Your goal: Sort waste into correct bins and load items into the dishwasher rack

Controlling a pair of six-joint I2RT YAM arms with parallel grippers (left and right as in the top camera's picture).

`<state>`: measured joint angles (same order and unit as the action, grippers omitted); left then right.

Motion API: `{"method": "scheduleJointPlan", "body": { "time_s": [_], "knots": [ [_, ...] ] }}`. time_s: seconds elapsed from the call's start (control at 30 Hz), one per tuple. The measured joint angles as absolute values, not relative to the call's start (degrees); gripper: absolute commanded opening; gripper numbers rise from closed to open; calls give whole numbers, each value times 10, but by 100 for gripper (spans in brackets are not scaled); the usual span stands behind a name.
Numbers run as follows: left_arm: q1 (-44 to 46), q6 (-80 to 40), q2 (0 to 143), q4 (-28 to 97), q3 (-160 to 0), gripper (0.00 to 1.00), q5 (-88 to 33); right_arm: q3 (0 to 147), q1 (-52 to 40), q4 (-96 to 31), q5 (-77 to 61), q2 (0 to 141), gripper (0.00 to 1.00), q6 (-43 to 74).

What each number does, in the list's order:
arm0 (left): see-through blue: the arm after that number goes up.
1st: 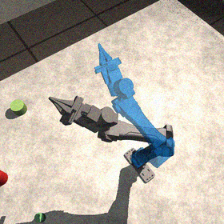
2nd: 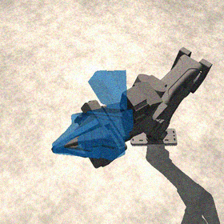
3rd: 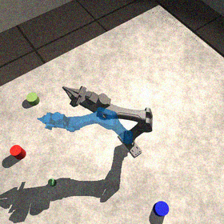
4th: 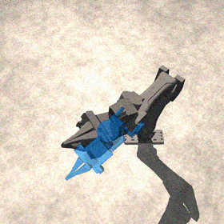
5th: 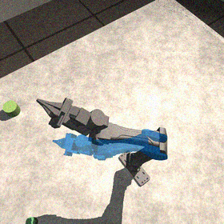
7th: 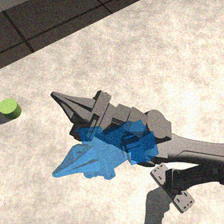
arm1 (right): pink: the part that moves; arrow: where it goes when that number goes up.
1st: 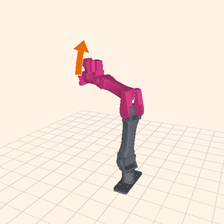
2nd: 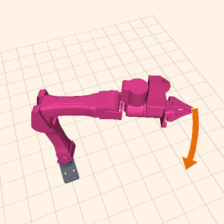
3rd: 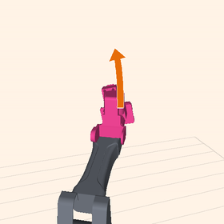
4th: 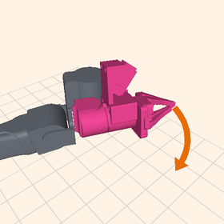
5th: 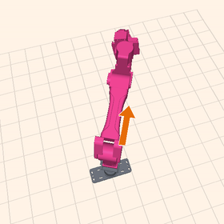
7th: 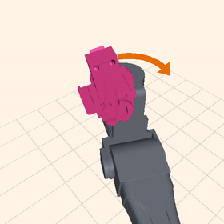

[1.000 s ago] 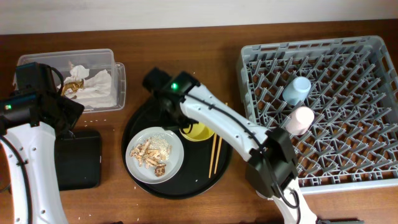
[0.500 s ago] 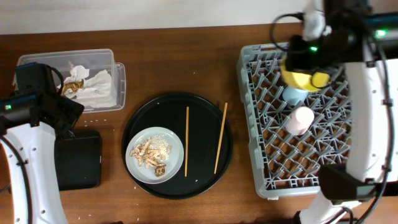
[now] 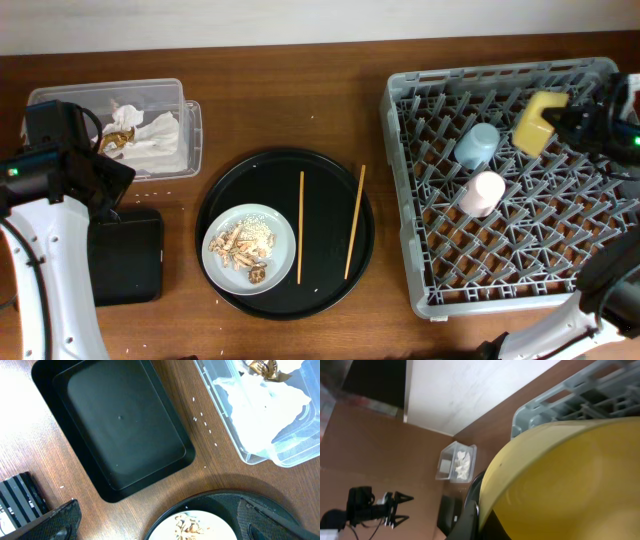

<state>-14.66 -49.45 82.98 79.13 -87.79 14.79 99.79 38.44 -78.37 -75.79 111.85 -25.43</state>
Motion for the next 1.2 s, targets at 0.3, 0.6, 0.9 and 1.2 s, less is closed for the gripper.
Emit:
{"method": "scheduleJointPlan", "body": {
  "time_s": [0.3, 0.6, 0.9, 1.2],
  "knots": [
    [-147, -495, 830, 791, -878, 99, 148, 982, 360, -784, -757, 1186, 4, -271],
    [-147, -495, 830, 791, -878, 99, 148, 980, 417, -826, -742, 1198, 5, -267],
    [-147, -495, 830, 791, -878, 99, 148, 980, 447, -879, -709, 1197, 25, -248],
    [-147, -495, 830, 791, -878, 99, 148, 979, 586, -878, -602, 1138, 30, -139]
  ]
}}
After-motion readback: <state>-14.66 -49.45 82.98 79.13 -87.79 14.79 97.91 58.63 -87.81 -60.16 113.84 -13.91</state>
